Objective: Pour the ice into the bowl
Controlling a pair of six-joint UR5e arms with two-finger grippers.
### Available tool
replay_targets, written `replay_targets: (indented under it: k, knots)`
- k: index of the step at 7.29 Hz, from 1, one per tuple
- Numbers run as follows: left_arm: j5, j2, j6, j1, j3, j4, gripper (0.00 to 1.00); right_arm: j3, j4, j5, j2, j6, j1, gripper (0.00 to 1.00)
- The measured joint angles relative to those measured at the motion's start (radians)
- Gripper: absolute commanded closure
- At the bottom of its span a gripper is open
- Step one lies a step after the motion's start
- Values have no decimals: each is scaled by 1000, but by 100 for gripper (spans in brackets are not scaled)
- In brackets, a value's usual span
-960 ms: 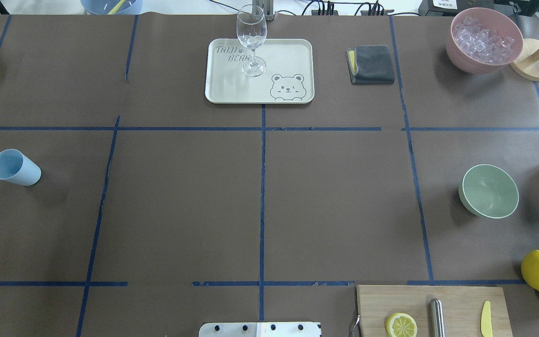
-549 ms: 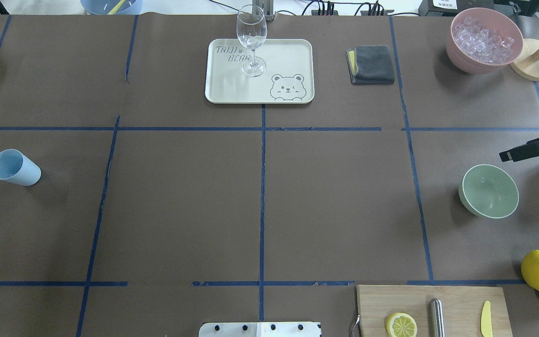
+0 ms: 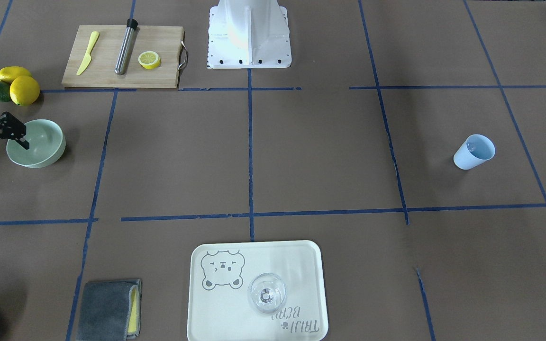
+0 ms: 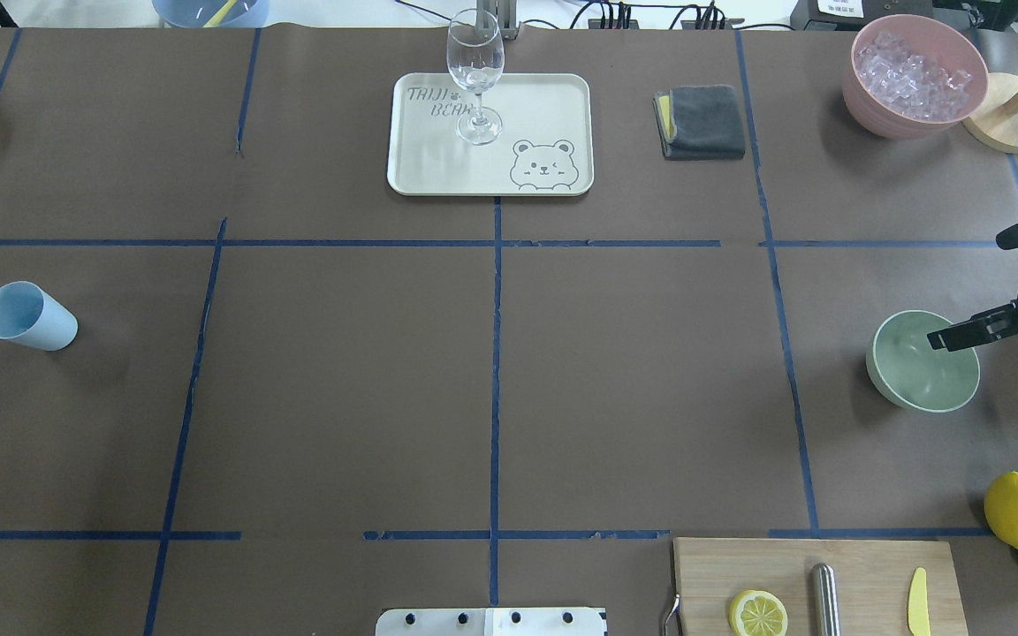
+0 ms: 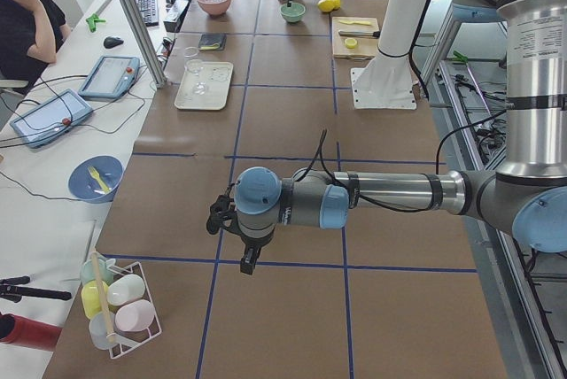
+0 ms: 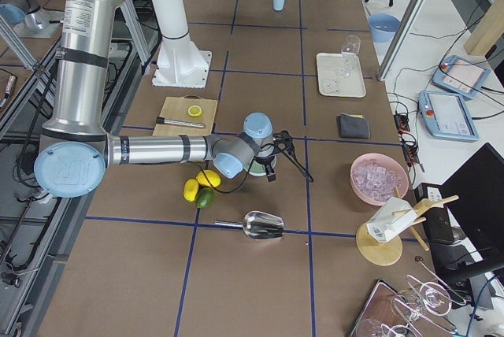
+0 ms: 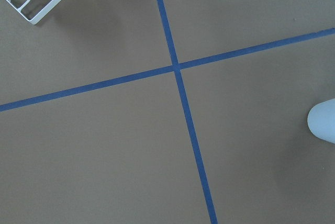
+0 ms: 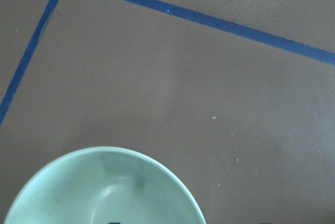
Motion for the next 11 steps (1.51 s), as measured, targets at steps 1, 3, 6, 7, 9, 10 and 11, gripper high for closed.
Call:
replay_targets:
  k: [1, 3, 6, 7, 9, 10, 11]
  knots:
    - [0, 0, 0, 0, 0, 0, 0, -2, 0, -2, -2, -4, -6, 100]
    - [0, 0, 0, 1, 0, 1, 0, -3, 0, -3, -3, -17, -9, 100]
    - [0, 0, 0, 1, 0, 0, 0, 36, -2, 6, 18, 33, -10, 100]
    - [0, 0, 0, 1, -1, -1, 0, 64, -9, 9, 57, 84, -15, 100]
    - [-1, 0, 0, 1, -1, 0, 0, 81, -34, 12, 220, 281, -74, 100]
    - [-1, 0, 0, 1, -2, 0, 0, 83, -89, 5, 326, 374, -115, 100]
    - [-1, 0, 0, 1, -2, -1, 0, 85, -172, -18, 435, 448, -164, 100]
